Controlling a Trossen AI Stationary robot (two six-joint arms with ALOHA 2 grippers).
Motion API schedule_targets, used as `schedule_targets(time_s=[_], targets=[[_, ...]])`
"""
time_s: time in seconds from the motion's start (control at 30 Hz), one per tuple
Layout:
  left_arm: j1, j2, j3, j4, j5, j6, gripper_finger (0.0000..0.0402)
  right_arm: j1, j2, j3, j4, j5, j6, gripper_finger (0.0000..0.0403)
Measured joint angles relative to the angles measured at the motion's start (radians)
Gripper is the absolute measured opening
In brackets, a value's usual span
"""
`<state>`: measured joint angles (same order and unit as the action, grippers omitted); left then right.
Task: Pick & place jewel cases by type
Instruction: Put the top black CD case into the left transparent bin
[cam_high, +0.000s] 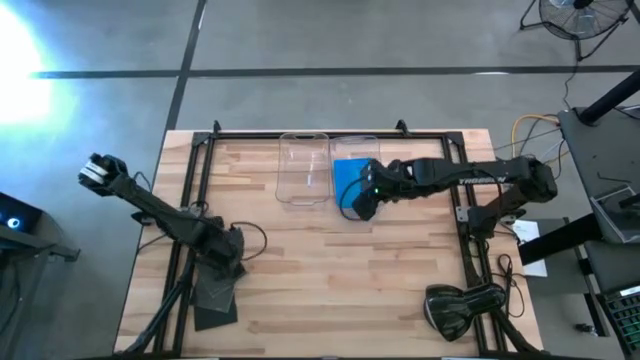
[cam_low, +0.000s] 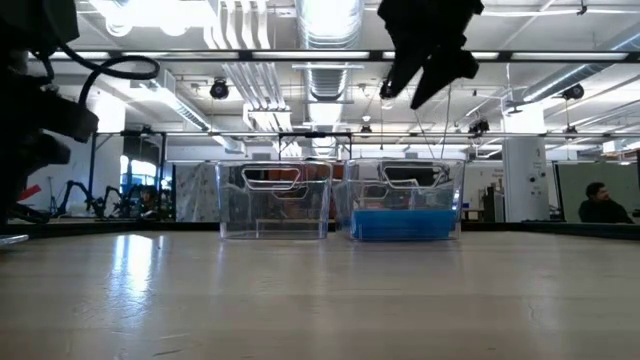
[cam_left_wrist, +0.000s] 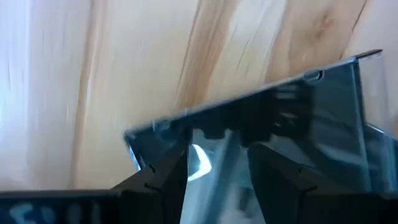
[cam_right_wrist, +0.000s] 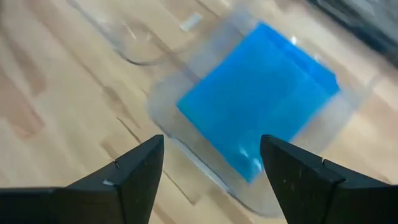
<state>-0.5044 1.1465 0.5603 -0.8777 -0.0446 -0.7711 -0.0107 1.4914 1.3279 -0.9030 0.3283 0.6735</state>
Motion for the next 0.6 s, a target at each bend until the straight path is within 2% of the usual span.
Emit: schedule_targets(time_s=[0.1, 0.27, 0.33, 0.43, 0.5, 0.6], targets=[[-0.008, 0.061, -0.010, 0.078, -0.083, 0.081, 0.0147, 0.059, 0.000, -0.002, 0.076, 0.042, -0.090, 0.0262], [0.010, 0.171, -0.016, 0.246, -0.366, 0.127, 0.0147, 0.133, 0.000, 0.023, 0.191, 0.132, -0.162, 0.0256], [0.030, 0.210, -0.014, 0.339, -0.432, 0.128, 0.0147, 0.141, 0.000, 0.028, 0.211, 0.169, -0.166, 0.0252], [0.077, 0.263, -0.004, 0.524, -0.473, 0.158, 0.0147, 0.141, 0.000, 0.032, 0.212, 0.173, -0.130, 0.0248], [0.123, 0.293, 0.011, 0.653, -0.478, 0.183, 0.0147, 0.133, 0.000, 0.030, 0.213, 0.158, -0.043, 0.0246], [0.195, 0.315, 0.070, 0.749, -0.485, 0.225, 0.0147, 0.105, 0.000, 0.014, 0.215, 0.032, 0.121, 0.0244]])
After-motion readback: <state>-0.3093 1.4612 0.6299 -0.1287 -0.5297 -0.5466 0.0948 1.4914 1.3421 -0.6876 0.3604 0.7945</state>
